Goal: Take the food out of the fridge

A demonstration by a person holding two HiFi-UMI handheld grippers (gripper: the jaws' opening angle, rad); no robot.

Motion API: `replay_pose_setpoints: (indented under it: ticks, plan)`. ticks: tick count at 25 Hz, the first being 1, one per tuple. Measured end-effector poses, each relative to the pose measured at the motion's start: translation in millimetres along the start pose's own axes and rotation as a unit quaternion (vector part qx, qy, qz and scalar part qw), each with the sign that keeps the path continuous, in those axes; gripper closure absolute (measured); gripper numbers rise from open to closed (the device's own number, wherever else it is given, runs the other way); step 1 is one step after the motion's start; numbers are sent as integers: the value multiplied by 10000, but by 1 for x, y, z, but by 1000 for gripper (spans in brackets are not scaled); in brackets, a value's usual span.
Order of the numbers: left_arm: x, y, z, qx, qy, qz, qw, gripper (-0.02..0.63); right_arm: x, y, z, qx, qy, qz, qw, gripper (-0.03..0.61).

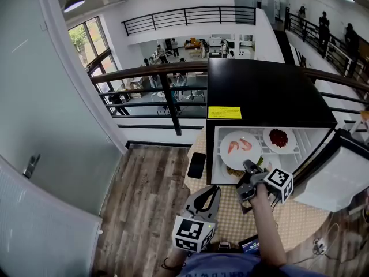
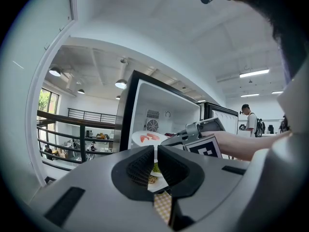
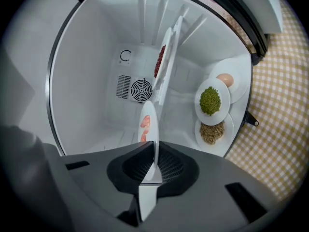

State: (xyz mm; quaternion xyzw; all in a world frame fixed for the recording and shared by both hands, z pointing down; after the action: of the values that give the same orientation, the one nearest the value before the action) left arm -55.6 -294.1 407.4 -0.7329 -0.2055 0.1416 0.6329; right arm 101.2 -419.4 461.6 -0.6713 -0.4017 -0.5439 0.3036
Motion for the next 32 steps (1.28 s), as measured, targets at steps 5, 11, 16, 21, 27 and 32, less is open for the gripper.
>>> replay_pose_setpoints:
  ticks: [5, 11, 16, 21, 27, 32]
  plan:
    - [2, 0, 5, 8, -39, -18, 10000, 594, 10, -7, 14, -198, 82, -300, 9993, 552]
    - [6, -2, 12, 13, -173, -53, 9998, 594, 19, -14, 33, -263, 140, -365, 9989, 552]
    - [4, -5, 23, -4, -245, -59, 9997, 594, 19, -27, 52, -380, 267, -254, 9986, 552]
    - [2, -9, 33, -8, -305, -23, 9995, 594, 23, -40, 75, -430, 339, -154, 9984, 554]
    - [1, -16, 41, -27, -519, -1, 9986, 594, 39, -55, 100, -386, 243, -63, 9989, 554]
    - [6, -22, 54, -76, -784, -58, 9969, 594, 51, -74, 122, -286, 204, -77, 9994, 552]
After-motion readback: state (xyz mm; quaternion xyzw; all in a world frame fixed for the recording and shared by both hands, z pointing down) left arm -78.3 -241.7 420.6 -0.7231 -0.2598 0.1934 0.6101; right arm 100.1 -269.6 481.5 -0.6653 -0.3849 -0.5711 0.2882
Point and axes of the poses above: the fingertips, and each gripper's own axes: z backward along the fingers, x to its right, y out of its top, the point moved 5 cm from there along z, backward along the fingers, and after that the axes turned 8 degrees about -z, right-handed, at the moved point
